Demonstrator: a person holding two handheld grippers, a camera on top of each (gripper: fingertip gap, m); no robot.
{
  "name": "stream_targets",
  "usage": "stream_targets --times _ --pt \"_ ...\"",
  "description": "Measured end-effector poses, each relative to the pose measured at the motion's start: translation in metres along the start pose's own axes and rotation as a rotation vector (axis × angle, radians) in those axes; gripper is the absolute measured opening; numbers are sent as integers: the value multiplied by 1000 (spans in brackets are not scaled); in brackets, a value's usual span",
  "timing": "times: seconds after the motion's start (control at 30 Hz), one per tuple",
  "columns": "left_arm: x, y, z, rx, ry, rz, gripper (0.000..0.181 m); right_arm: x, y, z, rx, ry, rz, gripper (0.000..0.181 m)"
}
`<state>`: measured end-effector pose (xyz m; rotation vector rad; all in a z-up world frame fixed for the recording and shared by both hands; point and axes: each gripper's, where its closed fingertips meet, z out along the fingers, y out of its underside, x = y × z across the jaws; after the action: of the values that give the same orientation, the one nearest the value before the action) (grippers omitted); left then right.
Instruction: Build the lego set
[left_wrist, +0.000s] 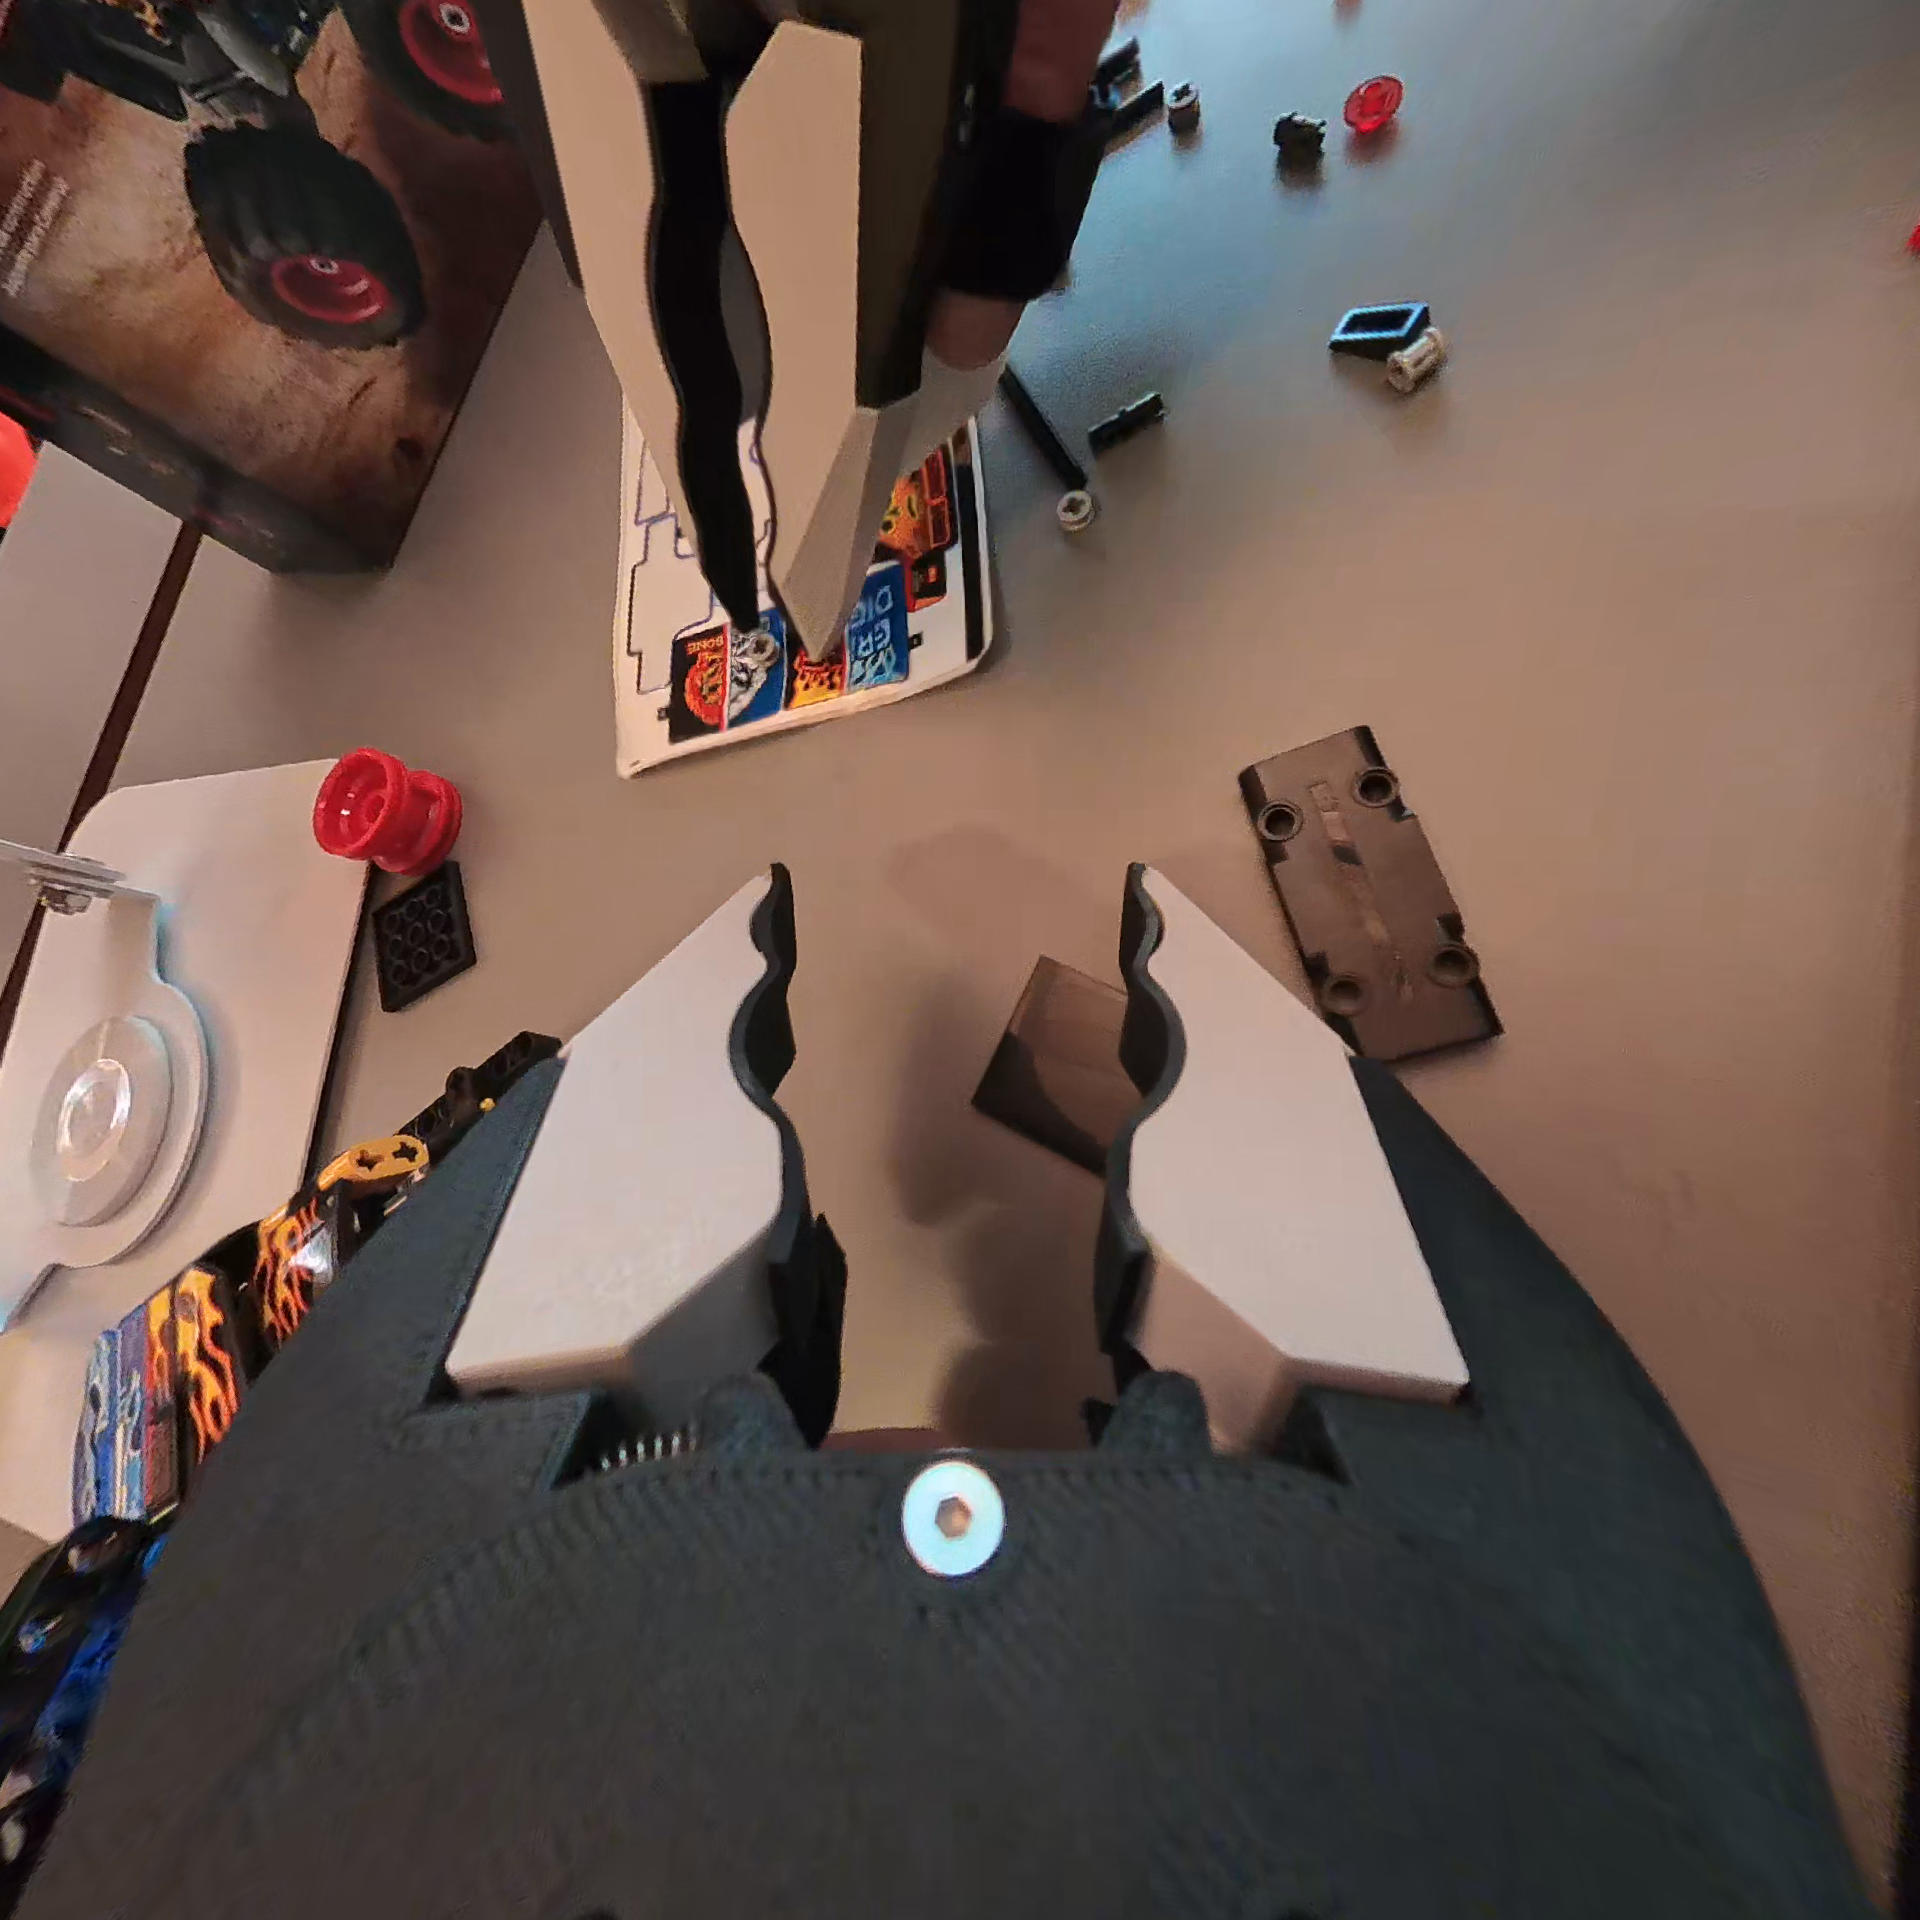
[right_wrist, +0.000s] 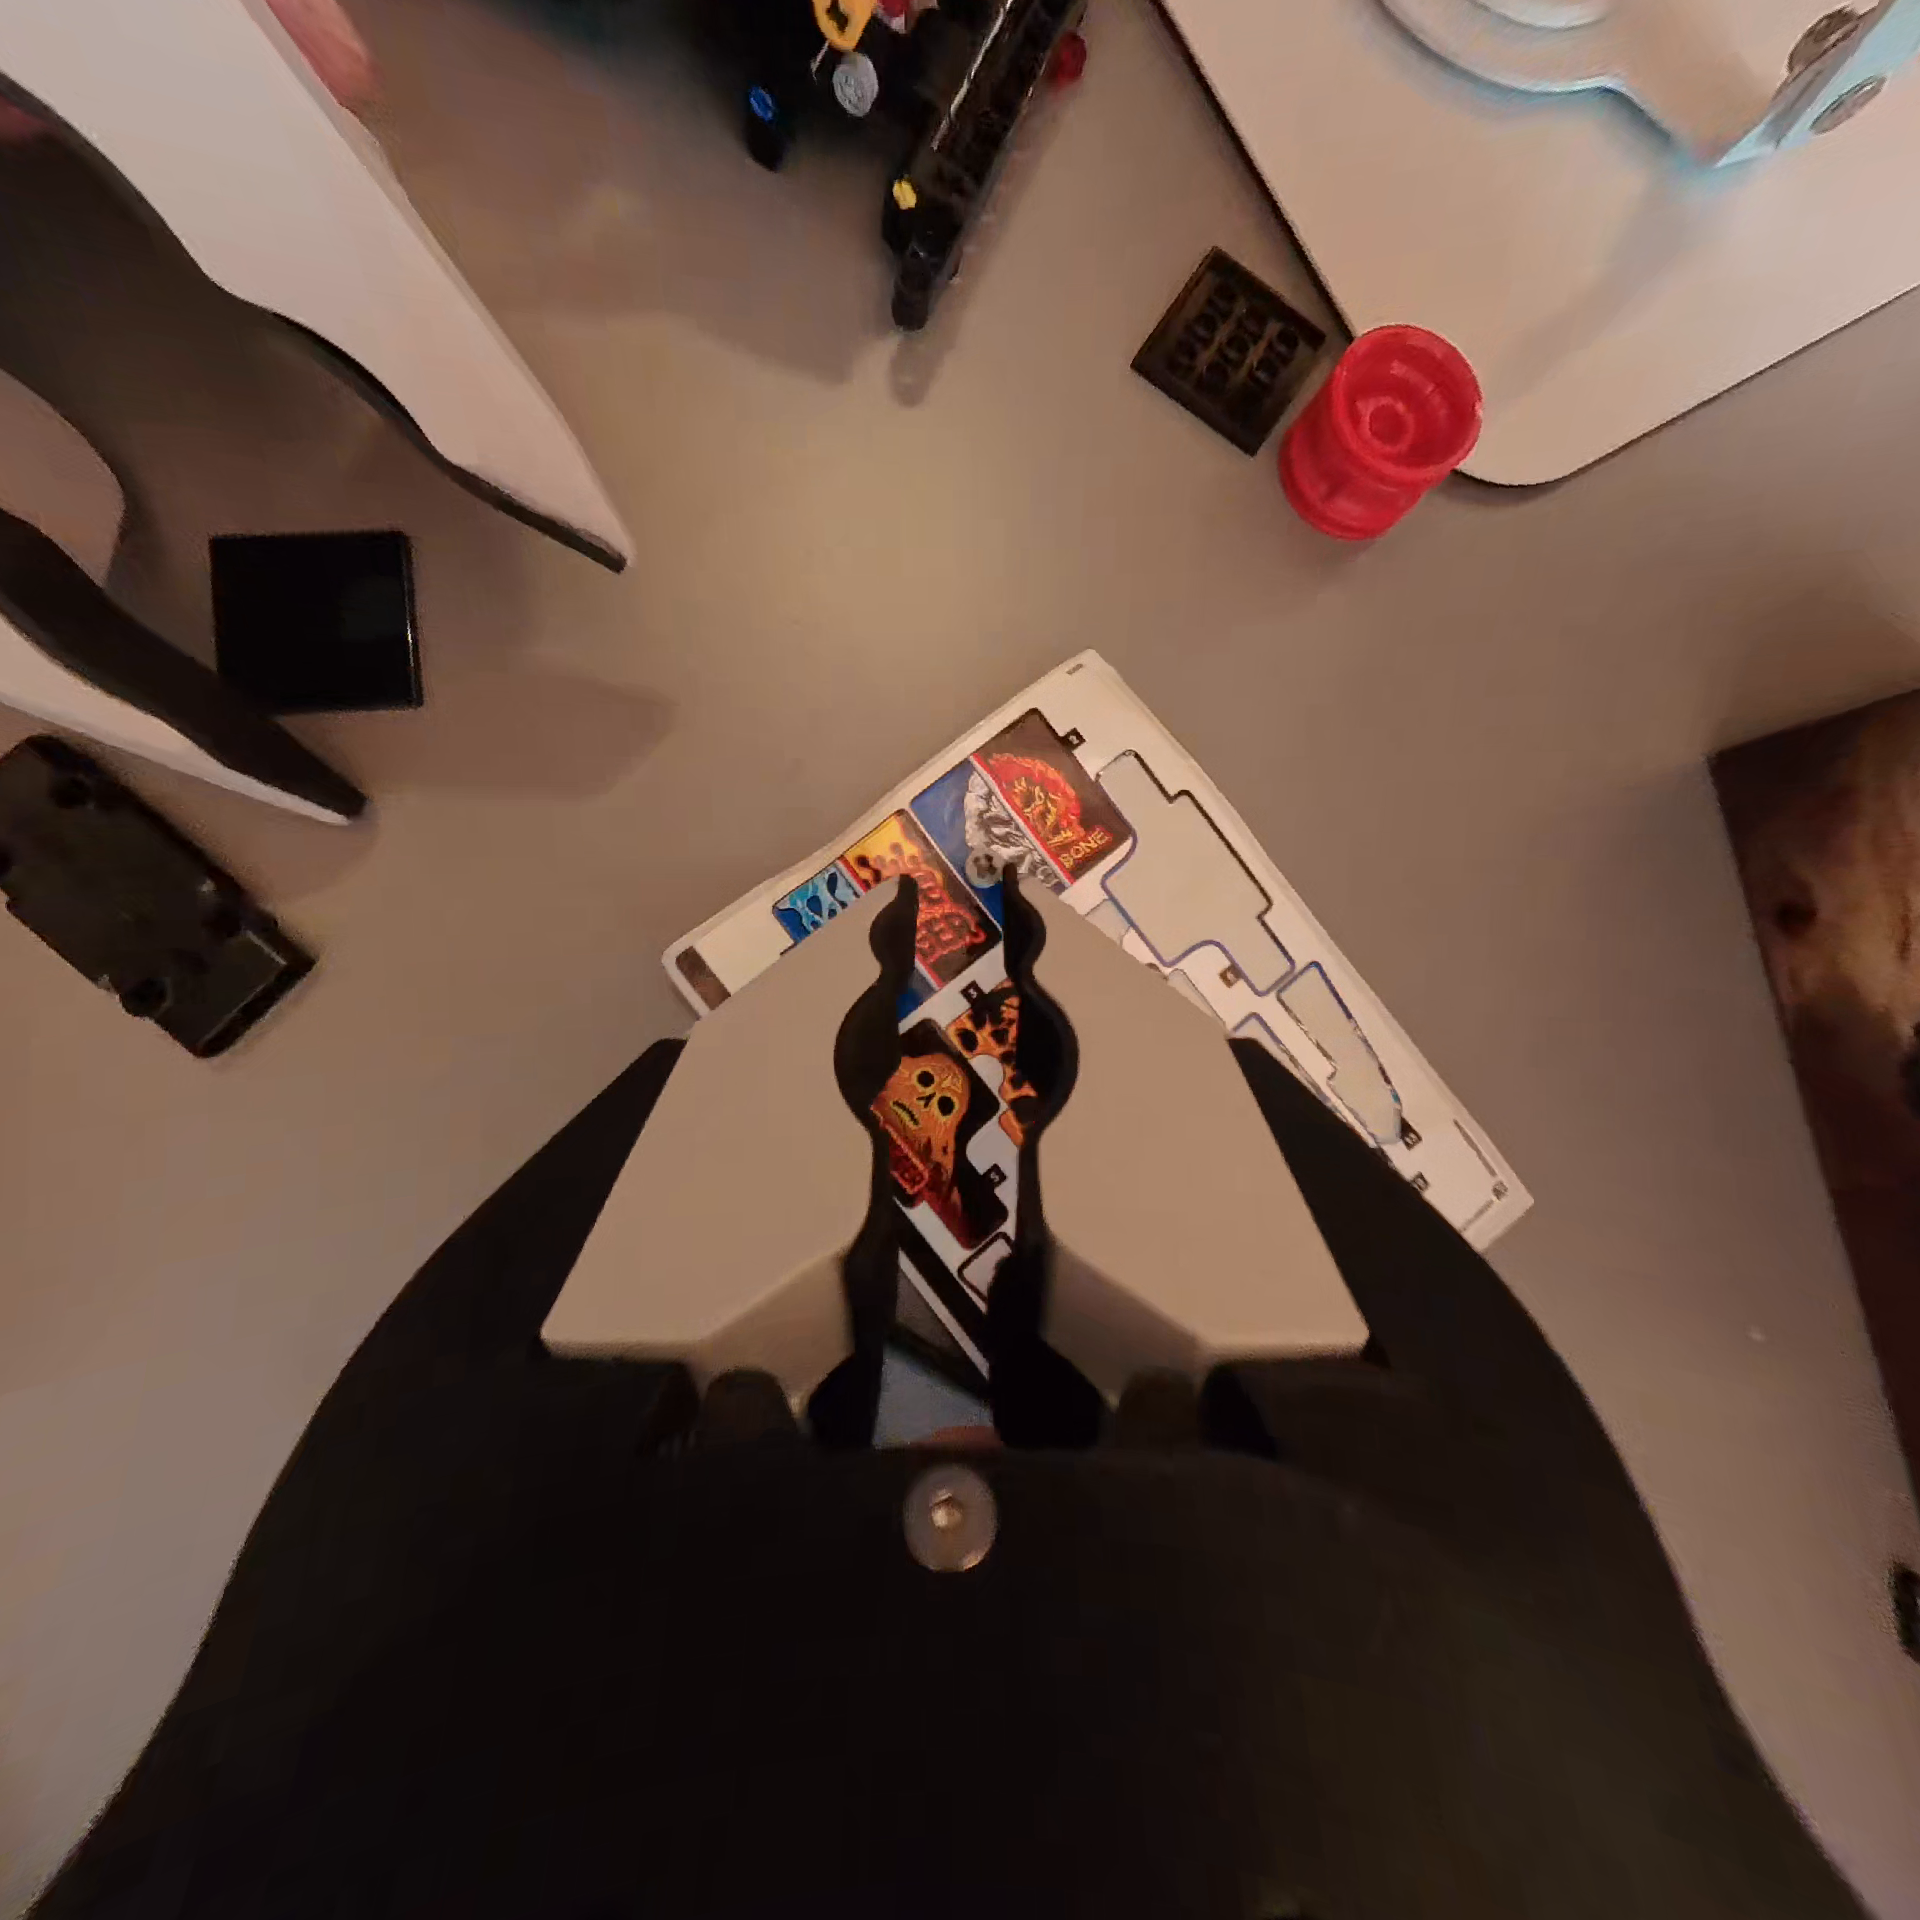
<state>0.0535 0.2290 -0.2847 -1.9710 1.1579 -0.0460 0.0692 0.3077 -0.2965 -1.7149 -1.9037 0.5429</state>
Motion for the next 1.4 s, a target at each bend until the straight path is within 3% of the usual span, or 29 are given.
stream_targets --times 0.17,0.47,0.53,1.03,1.17,1.3,1.4 --pt "-1 1 5 7 18 -47 62 -2 -3 4 32 -37 25 0" --pt "-9 -2 7 10 -31 -38 62 0 -11 8 42 24 -25 7" --pt "-10 -1 7 7 -31 -44 62 -3 -12 10 56 2 -19 0" --pt "-21 1 12 3 -54 -114 61 -26 -14 -12 129 -103 -38 0" --pt "-18 2 16 -4 -27 -143 61 -15 -10 3 81 -54 -20 18" --pt "-19 3 16 -5 -27 -150 61 -19 -16 10 96 -85 -15 3" --pt "-19 3 17 -4 -21 -158 61 -22 -17 10 101 -98 -23 3"
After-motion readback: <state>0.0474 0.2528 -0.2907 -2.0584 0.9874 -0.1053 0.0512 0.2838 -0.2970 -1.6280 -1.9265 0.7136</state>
